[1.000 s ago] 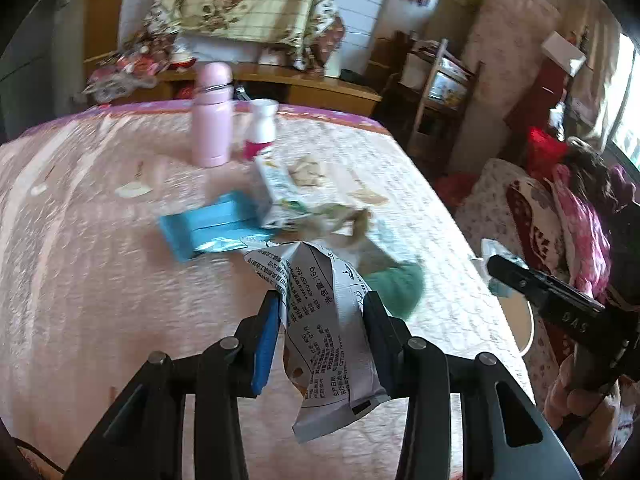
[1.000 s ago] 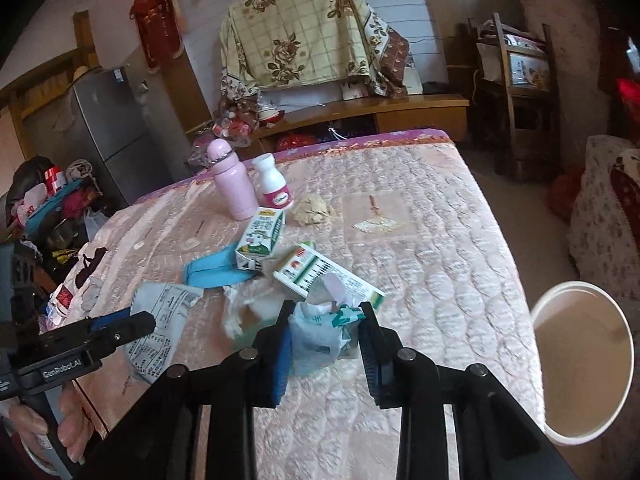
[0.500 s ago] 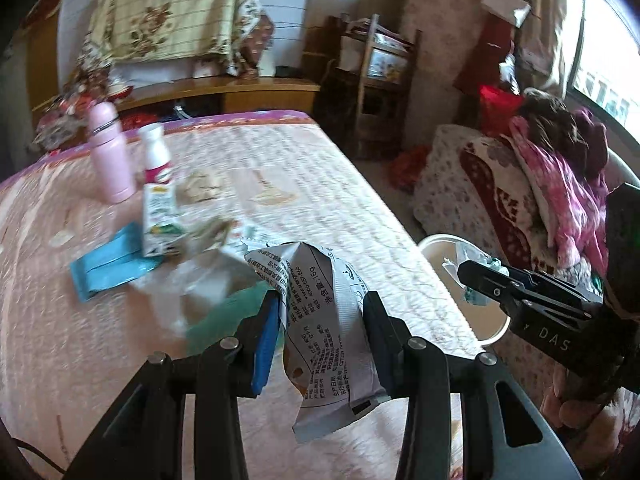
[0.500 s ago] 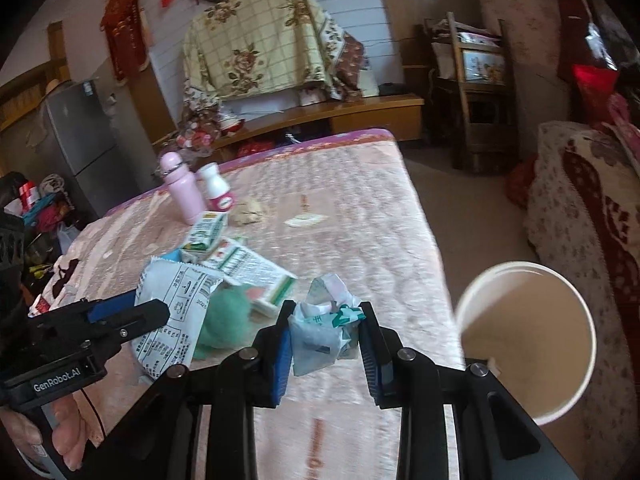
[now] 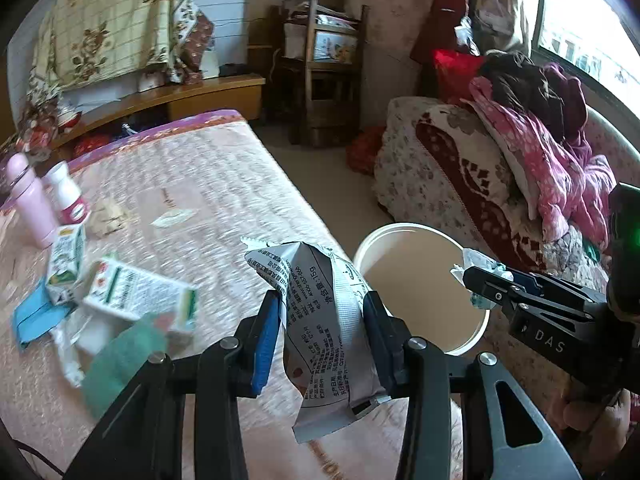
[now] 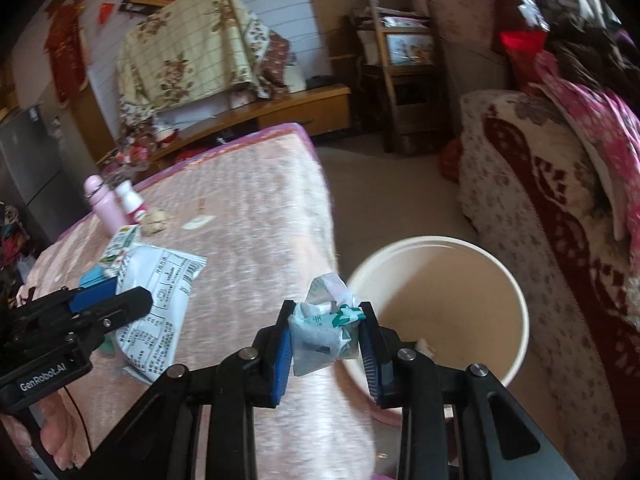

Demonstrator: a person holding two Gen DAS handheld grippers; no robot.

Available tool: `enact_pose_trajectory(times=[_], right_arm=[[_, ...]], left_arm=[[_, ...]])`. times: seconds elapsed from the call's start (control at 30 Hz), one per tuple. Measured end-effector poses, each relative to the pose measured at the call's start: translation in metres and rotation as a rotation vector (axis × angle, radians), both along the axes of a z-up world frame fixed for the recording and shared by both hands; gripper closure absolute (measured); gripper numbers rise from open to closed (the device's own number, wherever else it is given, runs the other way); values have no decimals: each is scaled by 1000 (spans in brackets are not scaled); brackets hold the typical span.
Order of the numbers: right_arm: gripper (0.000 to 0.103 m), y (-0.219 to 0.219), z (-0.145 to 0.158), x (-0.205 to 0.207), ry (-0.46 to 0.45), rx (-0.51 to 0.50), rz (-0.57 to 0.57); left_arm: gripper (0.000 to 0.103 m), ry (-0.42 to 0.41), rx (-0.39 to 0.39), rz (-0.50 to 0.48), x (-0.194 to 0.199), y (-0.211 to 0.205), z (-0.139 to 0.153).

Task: Collect trash
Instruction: 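Carry wrapper and tissue over the white bucket and open both tools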

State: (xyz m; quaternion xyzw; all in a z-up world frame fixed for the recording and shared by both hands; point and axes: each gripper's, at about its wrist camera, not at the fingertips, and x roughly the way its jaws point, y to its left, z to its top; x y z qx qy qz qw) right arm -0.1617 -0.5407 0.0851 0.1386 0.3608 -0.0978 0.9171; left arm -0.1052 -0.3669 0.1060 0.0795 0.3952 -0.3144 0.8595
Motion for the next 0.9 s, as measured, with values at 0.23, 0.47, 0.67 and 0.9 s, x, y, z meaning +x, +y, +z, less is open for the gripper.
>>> enact_pose_trajectory(times=[0.23, 0.47, 0.67, 0.9], right_arm=[[70, -38, -11, -8, 15, -3, -74], [70, -66, -21, -7, 25, 7, -144], [70, -89, -38, -1, 41, 36, -204], [26, -103, -52, 4, 48, 38, -260]], left_arm=[[59, 18, -1, -25, 8, -33, -10], [59, 61, -6, -43, 21, -67, -26], [58, 93, -3, -55, 28, -93, -40], [42, 106, -17, -52, 38, -108, -49]])
